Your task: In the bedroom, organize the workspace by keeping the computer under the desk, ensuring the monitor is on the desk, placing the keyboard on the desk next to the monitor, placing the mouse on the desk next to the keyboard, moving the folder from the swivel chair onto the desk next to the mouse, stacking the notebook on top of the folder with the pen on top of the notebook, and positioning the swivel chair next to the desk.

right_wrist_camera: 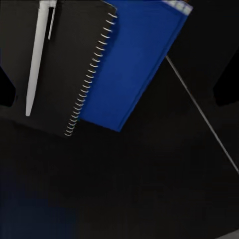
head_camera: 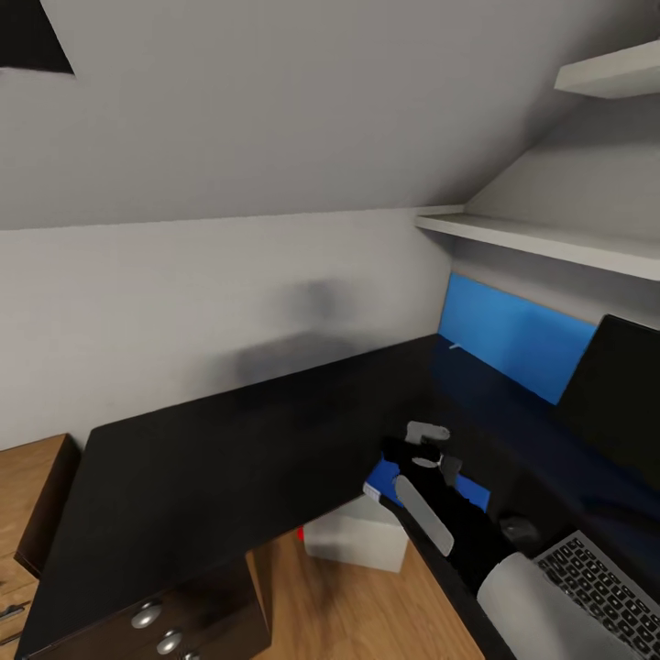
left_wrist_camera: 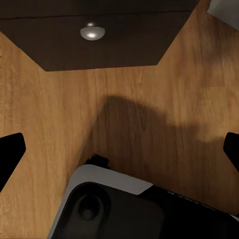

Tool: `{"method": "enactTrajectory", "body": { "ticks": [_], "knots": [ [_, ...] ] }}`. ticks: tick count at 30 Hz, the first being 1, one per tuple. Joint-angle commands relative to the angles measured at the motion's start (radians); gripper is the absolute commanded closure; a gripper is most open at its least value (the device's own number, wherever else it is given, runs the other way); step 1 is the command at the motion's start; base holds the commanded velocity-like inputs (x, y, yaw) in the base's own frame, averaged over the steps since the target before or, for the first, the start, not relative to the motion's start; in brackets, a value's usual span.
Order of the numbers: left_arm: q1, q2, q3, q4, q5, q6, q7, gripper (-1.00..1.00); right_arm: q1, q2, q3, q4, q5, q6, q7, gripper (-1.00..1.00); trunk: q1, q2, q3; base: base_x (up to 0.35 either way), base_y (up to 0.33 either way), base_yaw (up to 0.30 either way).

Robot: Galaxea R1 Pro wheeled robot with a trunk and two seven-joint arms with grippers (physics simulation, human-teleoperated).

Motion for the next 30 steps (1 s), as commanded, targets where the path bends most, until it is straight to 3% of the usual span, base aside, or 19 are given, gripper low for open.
{"method": "enactTrajectory", "body": {
  "ticks": [1,4,8,13,15,19,23,24,25,29,30],
  "knots": [
    [0.0,0.002,-0.006,-0.001,0.011,-0.006,0.007,-1.0,-0.001,0.006,0.027,-0.003,-0.002,0.005,-0.017,-1.0,0.0,-0.001,-0.001,-0.165,0.0,0.0],
    [0.0,0.003,-0.006,-0.001,0.011,-0.006,0.007,-1.0,-0.001,0.021,0.086,-0.005,0.0,0.005,-0.033,-1.0,0.0,-0.001,-0.001,-0.224,0.0,0.0],
    [0.0,0.003,-0.006,-0.001,0.011,-0.005,0.006,-1.0,-0.001,0.04,0.221,-0.005,0.001,0.004,-0.046,-1.0,0.0,-0.001,-0.001,-0.301,0.0,0.0],
    [0.0,0.004,-0.006,-0.001,0.011,-0.005,0.007,-1.0,-0.001,0.054,0.264,-0.008,0.002,0.004,-0.045,-1.0,0.0,-0.001,-0.001,-0.329,0.0,0.0],
    [0.0,0.005,-0.006,0.002,0.012,-0.003,0.007,-1.0,-0.001,0.06,0.344,-0.004,0.002,-0.042,0.01,-1.0,0.0,-0.001,-0.001,-0.334,0.0,0.0],
    [0.0,0.006,-0.005,0.007,0.013,-0.003,0.008,-1.0,-0.001,0.058,0.362,-0.003,0.003,-0.087,0.045,-1.0,0.0,-0.001,-0.001,-0.335,0.0,0.0],
    [0.0,0.006,-0.004,0.018,0.012,-0.001,0.008,-1.0,-0.001,0.058,0.366,0.075,0.005,-0.175,0.071,-1.0,0.0,-0.001,-0.001,-0.335,0.0,0.0],
    [-0.001,0.008,-0.004,0.02,0.012,0.002,0.008,-1.0,-0.001,0.077,0.377,0.22,0.072,-0.34,0.088,-1.0,0.0,-0.001,-0.001,-0.335,-0.104,0.035],
    [-0.001,0.008,-0.004,0.021,0.012,0.002,0.008,-1.0,-0.001,0.093,0.379,0.254,0.114,-0.383,0.089,-1.0,0.0,-0.001,-0.001,-0.335,-0.116,0.082],
    [-0.003,0.008,-0.004,0.021,0.011,0.003,0.008,-1.0,-0.001,0.135,0.379,0.352,0.198,-0.473,0.089,-1.0,0.0,-0.001,-0.001,-0.335,-0.124,0.143],
    [-0.004,0.009,-0.004,0.021,0.011,0.003,0.008,-1.0,-0.001,0.158,0.378,0.415,0.227,-0.518,0.088,-1.0,0.0,-0.001,-0.001,-0.335,-0.127,0.207]
  ]
}}
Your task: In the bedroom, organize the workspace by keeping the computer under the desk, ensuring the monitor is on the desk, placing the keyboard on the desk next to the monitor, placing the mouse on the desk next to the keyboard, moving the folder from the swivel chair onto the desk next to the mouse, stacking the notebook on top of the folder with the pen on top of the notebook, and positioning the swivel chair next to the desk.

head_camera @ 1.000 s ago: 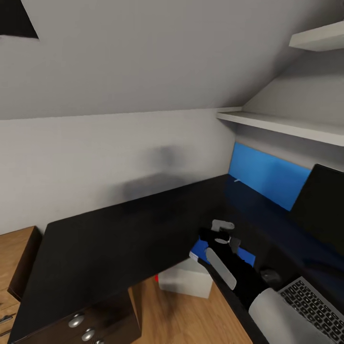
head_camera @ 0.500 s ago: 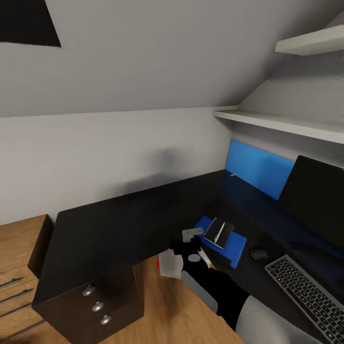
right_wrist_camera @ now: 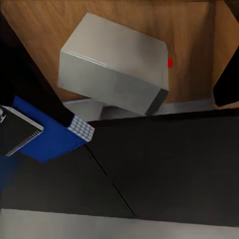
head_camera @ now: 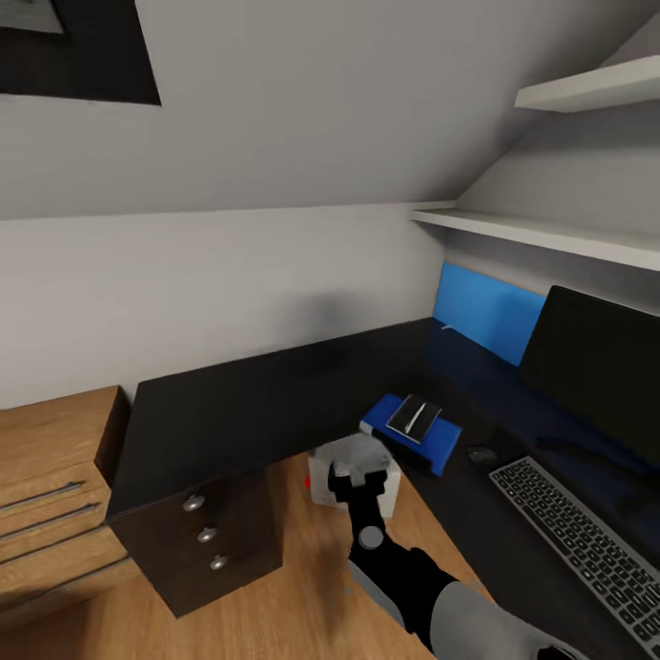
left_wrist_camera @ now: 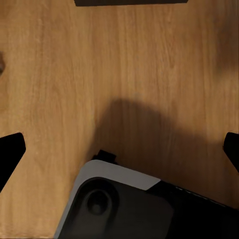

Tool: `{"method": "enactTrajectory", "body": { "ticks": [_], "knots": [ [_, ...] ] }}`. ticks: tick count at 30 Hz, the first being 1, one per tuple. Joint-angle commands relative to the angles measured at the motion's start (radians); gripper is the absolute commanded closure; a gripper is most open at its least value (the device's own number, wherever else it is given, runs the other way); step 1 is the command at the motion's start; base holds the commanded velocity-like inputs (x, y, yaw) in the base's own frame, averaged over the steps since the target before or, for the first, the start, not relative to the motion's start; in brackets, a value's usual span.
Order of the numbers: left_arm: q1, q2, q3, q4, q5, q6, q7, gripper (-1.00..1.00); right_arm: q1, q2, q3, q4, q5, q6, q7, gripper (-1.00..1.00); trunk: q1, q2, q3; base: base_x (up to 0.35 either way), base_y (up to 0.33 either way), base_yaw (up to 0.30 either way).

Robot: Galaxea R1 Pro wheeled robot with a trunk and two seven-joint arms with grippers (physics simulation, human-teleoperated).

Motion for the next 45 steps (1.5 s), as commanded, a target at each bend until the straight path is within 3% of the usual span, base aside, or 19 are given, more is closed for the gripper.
{"method": "enactTrajectory", "body": {
  "ticks": [1,6,14,19,20,25,28,29,32,35,36,45],
  "knots": [
    [-0.001,0.002,-0.005,-0.002,0.01,-0.006,0.008,-1.0,-0.002,0.032,0.007,0.091,0.016,-0.073,-0.006,-1.0,0.0,-0.001,-0.001,-0.335,-0.126,0.235],
    [-0.001,0.003,-0.003,-0.005,0.01,-0.006,0.01,-1.0,-0.002,0.042,0.007,0.197,0.033,-0.173,-0.005,-1.0,0.0,-0.001,0.0,-0.335,-0.116,0.249],
    [-0.001,0.014,-0.002,-0.006,0.01,-0.01,0.011,-1.0,0.005,0.042,0.007,0.361,0.034,-0.227,-0.005,-1.0,0.0,-0.001,0.003,-0.331,-0.085,0.261],
    [-0.001,0.015,-0.001,-0.01,0.01,-0.013,0.01,-1.0,0.051,0.042,0.003,0.512,0.032,-0.331,-0.004,-1.0,0.0,-0.001,0.006,-0.144,-0.021,0.264],
    [-0.001,0.016,-0.001,-0.011,0.01,-0.014,0.009,-1.0,0.08,0.042,0.003,0.541,0.032,-0.382,-0.004,-1.0,0.0,-0.001,0.006,-0.056,-0.008,0.264],
    [-0.001,0.016,-0.001,-0.012,0.01,-0.015,0.007,-1.0,0.177,-0.012,0.004,0.578,0.032,-0.504,-0.003,-1.0,0.0,-0.001,0.009,-0.029,-0.004,0.265],
    [-0.001,0.016,-0.001,-0.011,0.01,-0.014,0.007,-1.0,0.22,-0.038,0.002,0.586,0.031,-0.537,-0.003,-1.0,-0.012,0.02,0.019,-0.009,-0.001,0.267],
    [-0.001,0.016,-0.001,-0.011,0.01,-0.013,0.008,-1.0,0.227,-0.044,0.002,0.587,0.03,-0.542,-0.003,-1.0,-0.016,0.027,0.023,-0.005,-0.001,0.273],
    [-0.001,0.016,-0.001,-0.01,0.011,-0.012,0.01,-1.0,0.265,-0.099,0.002,0.592,0.027,-0.557,-0.002,-1.0,-0.027,0.048,0.032,-0.002,0.0,0.28],
    [-0.001,0.016,-0.001,-0.01,0.011,-0.011,0.01,-1.0,0.279,-0.116,0.002,0.592,0.026,-0.559,-0.002,-1.0,-0.039,0.069,0.042,-0.001,0.0,0.283],
    [-0.001,0.016,-0.001,-0.008,0.012,-0.007,0.011,-1.0,0.307,-0.139,0.002,0.593,0.026,-0.56,-0.002,-1.0,-0.043,0.076,0.045,0.0,0.0,0.284],
    [-0.01,0.012,-0.001,0.002,0.013,-0.005,0.01,-1.0,0.341,-0.147,0.002,0.593,0.026,-0.561,-0.002,-1.0,-0.077,0.139,0.073,0.0,0.0,0.284]
  ]
}}
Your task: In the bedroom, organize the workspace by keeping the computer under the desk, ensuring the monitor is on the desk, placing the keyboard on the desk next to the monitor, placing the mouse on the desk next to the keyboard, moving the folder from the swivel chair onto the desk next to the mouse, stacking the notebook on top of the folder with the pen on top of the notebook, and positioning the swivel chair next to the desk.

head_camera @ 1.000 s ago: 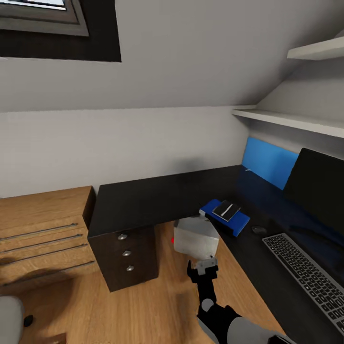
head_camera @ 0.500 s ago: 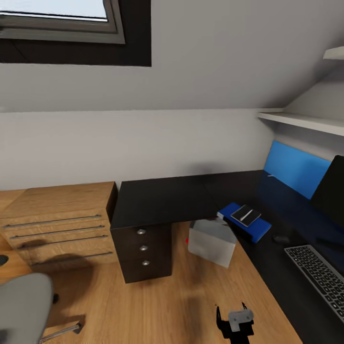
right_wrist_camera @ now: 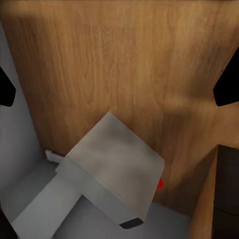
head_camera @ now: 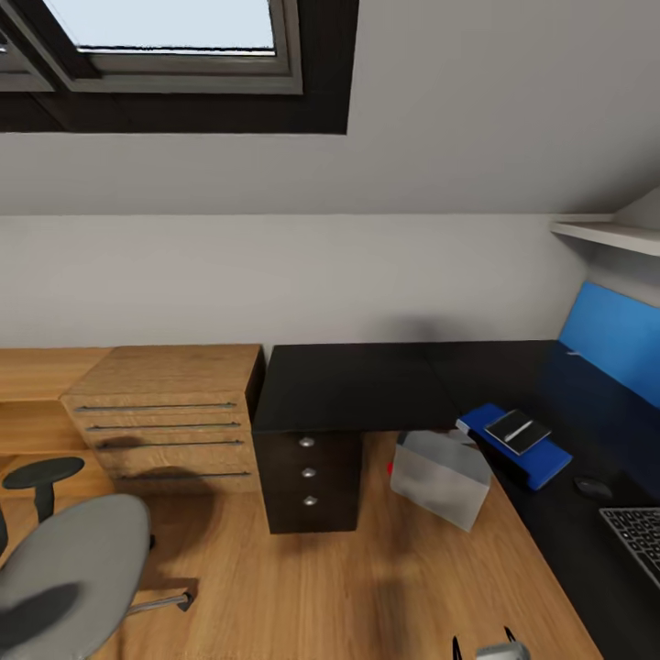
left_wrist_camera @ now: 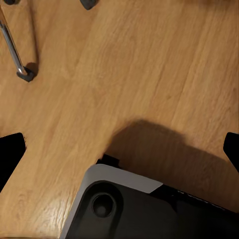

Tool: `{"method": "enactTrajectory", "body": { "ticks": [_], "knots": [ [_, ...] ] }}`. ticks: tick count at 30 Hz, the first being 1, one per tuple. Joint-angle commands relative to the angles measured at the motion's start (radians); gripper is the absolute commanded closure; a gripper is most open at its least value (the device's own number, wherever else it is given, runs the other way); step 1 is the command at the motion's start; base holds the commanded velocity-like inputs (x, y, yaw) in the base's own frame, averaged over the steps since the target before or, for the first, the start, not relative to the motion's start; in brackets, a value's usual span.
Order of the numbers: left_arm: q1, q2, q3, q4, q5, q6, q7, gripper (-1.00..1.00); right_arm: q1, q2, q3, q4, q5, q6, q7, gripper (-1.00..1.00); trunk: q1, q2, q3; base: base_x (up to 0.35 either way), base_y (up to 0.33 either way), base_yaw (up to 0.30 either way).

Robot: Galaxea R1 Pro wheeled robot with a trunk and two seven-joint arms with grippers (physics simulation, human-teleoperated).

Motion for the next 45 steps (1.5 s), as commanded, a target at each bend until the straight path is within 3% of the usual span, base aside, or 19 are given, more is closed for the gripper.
{"method": "enactTrajectory", "body": {
  "ticks": [1,13,29,35,39,45],
  "knots": [
    [-0.002,0.002,-0.007,0.0,0.011,-0.007,0.007,-1.0,0.0,0.0,0.009,0.002,-0.005,-0.004,-0.003,-1.0,-0.004,0.006,0.002,0.0,0.0,0.285],
    [-0.007,-0.004,-0.008,-0.005,0.007,-0.014,0.012,-1.0,0.003,-0.002,0.009,0.002,-0.005,-0.009,-0.003,-1.0,-0.05,0.09,0.04,-0.016,0.0,0.285],
    [-0.007,-0.003,-0.007,-0.001,0.011,-0.007,0.014,-1.0,0.003,-0.002,0.009,0.002,-0.005,-0.009,-0.003,-1.0,-0.111,0.202,0.09,-0.274,-0.059,0.284],
    [-0.018,0.0,-0.007,0.009,0.013,0.029,0.013,-1.0,0.003,-0.004,0.007,0.002,-0.005,-0.008,-0.003,-1.0,-0.134,0.244,0.109,-0.073,-0.024,0.284],
    [-0.052,-0.001,-0.007,0.06,0.014,0.08,0.01,-1.0,0.003,-0.008,0.006,0.002,-0.005,-0.008,-0.003,-1.0,-0.149,0.272,0.121,-0.017,-0.006,0.285],
    [-0.214,-0.01,-0.007,0.306,0.019,0.169,0.003,-1.0,0.003,-0.011,0.006,0.001,-0.005,-0.006,-0.003,-1.0,-0.153,0.279,0.124,-0.004,-0.001,0.285]
  ]
}}
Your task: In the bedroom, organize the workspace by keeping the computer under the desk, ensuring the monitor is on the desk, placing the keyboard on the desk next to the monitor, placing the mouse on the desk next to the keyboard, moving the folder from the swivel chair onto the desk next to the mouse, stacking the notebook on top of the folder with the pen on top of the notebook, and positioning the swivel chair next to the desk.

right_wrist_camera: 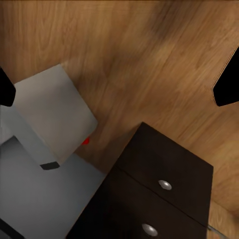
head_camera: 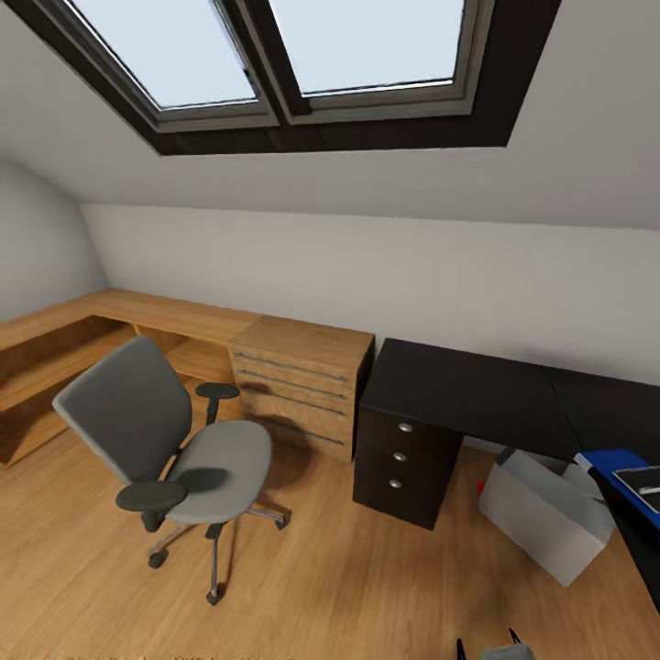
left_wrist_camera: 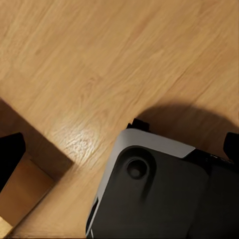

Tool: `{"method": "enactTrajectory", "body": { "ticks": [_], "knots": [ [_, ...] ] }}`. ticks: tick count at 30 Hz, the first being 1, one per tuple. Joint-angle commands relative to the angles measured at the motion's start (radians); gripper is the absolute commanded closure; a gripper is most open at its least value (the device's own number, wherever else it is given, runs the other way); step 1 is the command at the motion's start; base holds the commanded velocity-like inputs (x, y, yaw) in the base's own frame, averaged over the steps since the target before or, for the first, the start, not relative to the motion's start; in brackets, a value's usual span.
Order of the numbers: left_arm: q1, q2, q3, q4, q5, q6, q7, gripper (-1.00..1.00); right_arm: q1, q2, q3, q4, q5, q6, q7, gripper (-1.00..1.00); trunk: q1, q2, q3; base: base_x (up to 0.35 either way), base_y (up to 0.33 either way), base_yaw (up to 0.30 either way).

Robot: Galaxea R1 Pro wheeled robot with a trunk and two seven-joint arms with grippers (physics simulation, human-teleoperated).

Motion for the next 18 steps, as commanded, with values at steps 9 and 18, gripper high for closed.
{"method": "enactTrajectory", "body": {
  "ticks": [9,18],
  "knots": [
    [-0.078,-0.023,-0.008,0.099,0.005,0.023,0.007,-1.0,-0.001,0.0,0.009,0.002,-0.005,0.001,-0.002,-1.0,0.001,-0.002,-0.002,-0.001,0.0,0.284],
    [-0.082,-0.032,-0.011,0.111,0.004,-0.064,0.004,-1.0,-0.001,-0.001,0.009,0.002,-0.005,0.002,-0.002,-1.0,0.001,-0.002,-0.002,0.0,0.0,0.285]
  ]
}}
